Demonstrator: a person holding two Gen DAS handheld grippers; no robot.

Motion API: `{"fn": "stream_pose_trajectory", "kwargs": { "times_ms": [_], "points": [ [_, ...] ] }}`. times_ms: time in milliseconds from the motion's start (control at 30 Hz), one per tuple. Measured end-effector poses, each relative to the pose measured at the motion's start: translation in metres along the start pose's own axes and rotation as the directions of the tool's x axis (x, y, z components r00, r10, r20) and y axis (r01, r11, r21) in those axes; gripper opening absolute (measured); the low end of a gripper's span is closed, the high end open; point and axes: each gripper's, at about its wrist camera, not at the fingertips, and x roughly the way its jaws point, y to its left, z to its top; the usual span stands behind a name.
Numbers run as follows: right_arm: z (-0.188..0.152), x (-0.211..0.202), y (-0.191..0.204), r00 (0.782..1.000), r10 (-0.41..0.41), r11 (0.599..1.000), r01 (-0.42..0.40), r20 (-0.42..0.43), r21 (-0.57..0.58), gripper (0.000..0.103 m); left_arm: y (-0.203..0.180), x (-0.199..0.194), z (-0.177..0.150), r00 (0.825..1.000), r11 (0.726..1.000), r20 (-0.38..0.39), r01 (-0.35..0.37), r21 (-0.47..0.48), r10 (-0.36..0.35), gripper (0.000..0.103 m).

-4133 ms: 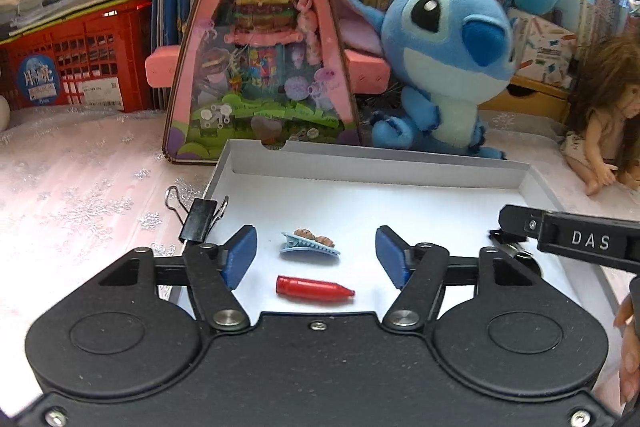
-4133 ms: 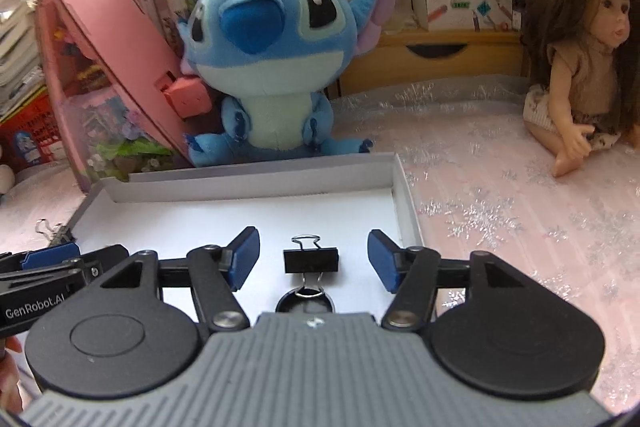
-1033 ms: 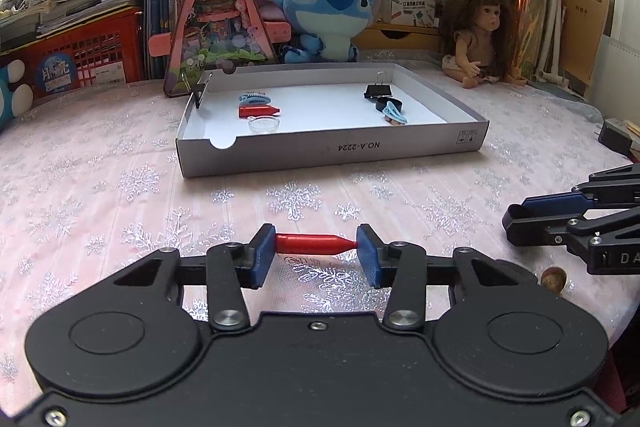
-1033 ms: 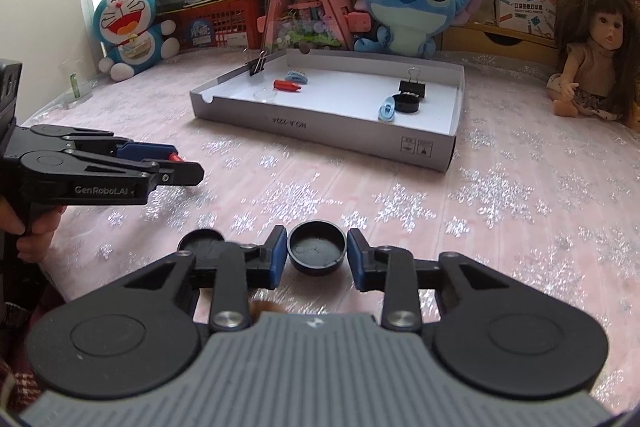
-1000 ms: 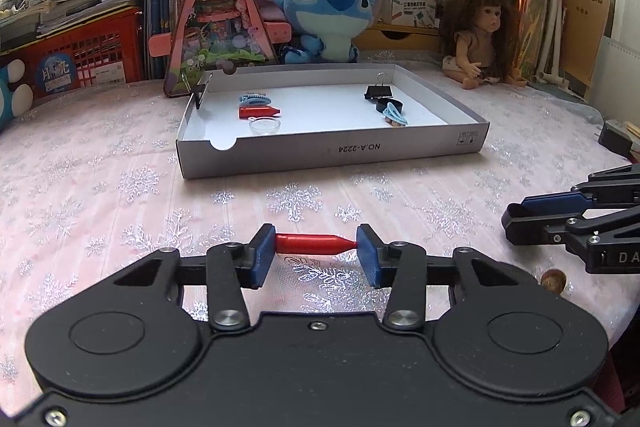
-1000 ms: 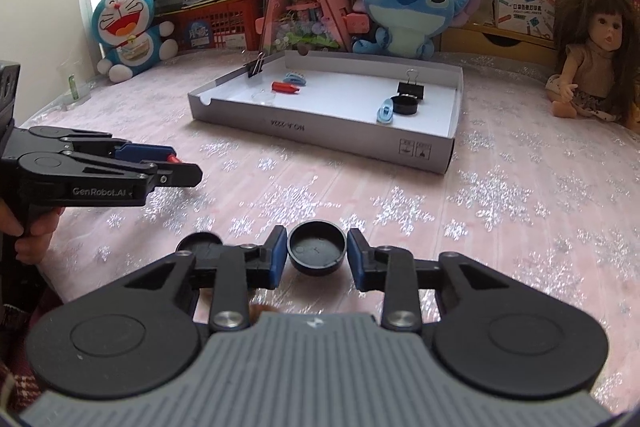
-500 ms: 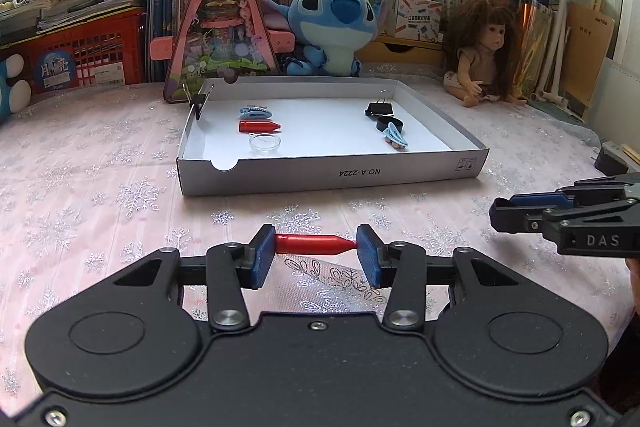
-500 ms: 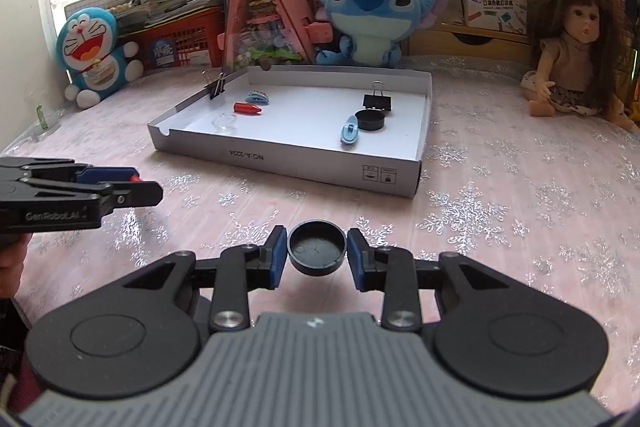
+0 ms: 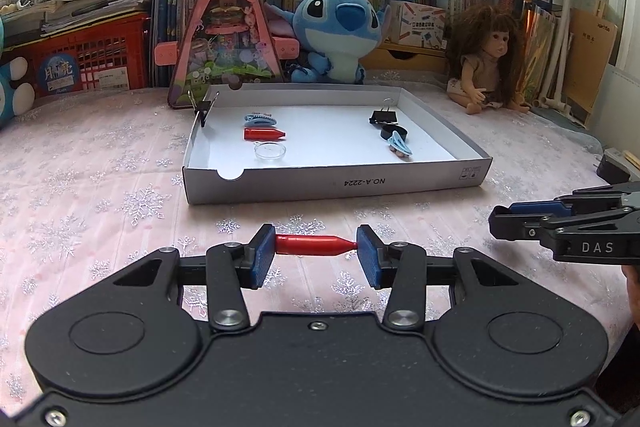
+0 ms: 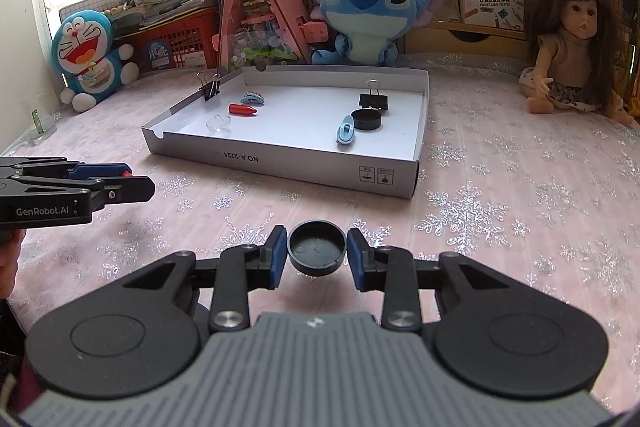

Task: Organize rigid objects
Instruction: 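Carry the red crayon and black lid over the white tray with both tools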

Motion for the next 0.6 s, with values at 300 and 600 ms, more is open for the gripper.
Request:
{"fn": "stream_pose_trajectory", "kwargs": {
  "times_ms": [300,600],
  "points": [
    [0.017,0.005,-0.004,1.0,-0.004,1.0,0.003,0.003,0.02,0.038,0.008,0.006,0.018,1.0,0.999,0.008,-0.023,-0.037,0.023,0.042],
    [0.047,0.019,-0.018,1.0,-0.02,0.997,0.021,-0.004,0.074,0.038,0.023,0.024,0.058,0.998,0.994,0.027,-0.057,-0.091,0.059,0.042]
  ]
}}
